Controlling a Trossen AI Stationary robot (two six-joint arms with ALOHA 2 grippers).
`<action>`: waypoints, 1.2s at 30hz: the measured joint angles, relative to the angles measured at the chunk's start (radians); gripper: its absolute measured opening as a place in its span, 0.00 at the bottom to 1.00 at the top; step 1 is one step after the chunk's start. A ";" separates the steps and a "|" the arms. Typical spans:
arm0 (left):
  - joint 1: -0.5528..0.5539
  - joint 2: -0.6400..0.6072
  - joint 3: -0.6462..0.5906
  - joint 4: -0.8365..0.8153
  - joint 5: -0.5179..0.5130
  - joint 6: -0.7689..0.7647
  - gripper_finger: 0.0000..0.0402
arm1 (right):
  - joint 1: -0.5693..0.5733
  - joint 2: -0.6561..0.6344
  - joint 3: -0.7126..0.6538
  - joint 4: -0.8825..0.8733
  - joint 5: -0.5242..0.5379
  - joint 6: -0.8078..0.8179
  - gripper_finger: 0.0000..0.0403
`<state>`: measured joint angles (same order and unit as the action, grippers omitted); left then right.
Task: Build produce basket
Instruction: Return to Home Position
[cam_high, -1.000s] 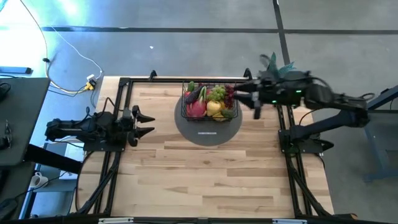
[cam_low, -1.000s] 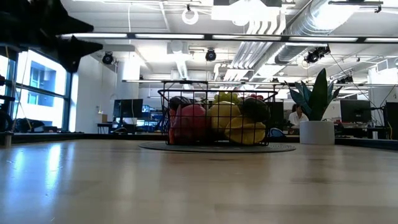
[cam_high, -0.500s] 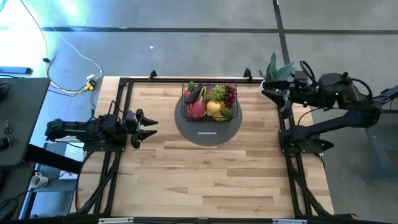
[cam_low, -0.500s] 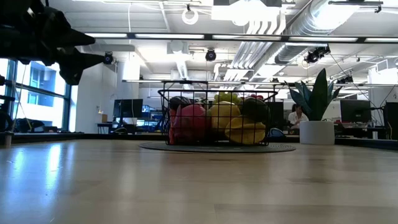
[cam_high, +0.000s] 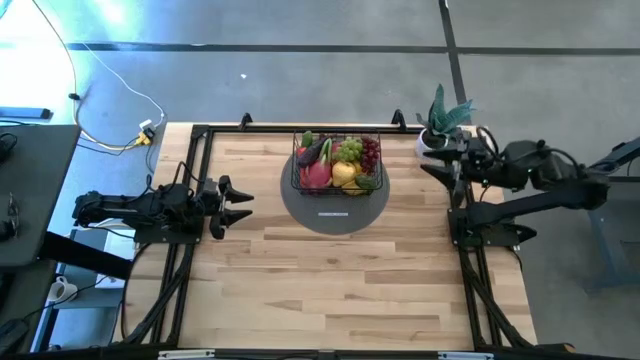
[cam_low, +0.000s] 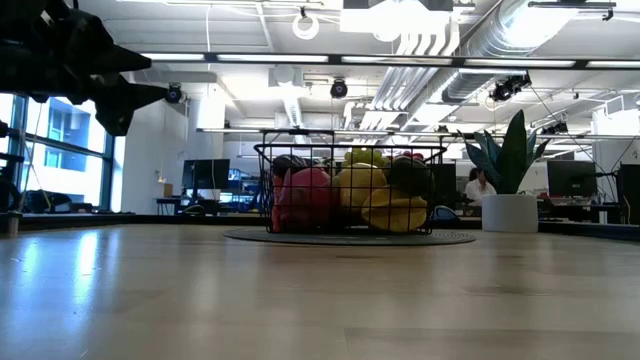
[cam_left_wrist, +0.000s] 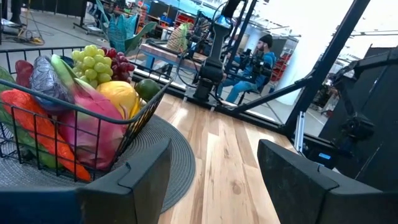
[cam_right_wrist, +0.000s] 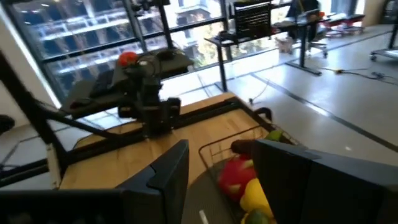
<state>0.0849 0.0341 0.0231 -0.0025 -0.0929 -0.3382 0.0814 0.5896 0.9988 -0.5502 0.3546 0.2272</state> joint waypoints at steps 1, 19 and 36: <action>0.000 0.000 0.000 0.000 0.000 0.000 0.57 | 0.000 -0.027 -0.043 0.020 -0.008 0.000 0.39; 0.000 0.000 0.001 0.000 0.002 0.000 0.57 | 0.000 -0.449 -0.587 0.272 -0.038 0.034 0.39; 0.000 0.000 0.002 -0.001 0.003 0.000 0.57 | 0.000 -0.587 -0.856 0.304 -0.049 0.126 0.39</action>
<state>0.0849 0.0345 0.0250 -0.0030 -0.0904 -0.3378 0.0814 0.0025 0.1428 -0.2463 0.3058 0.3532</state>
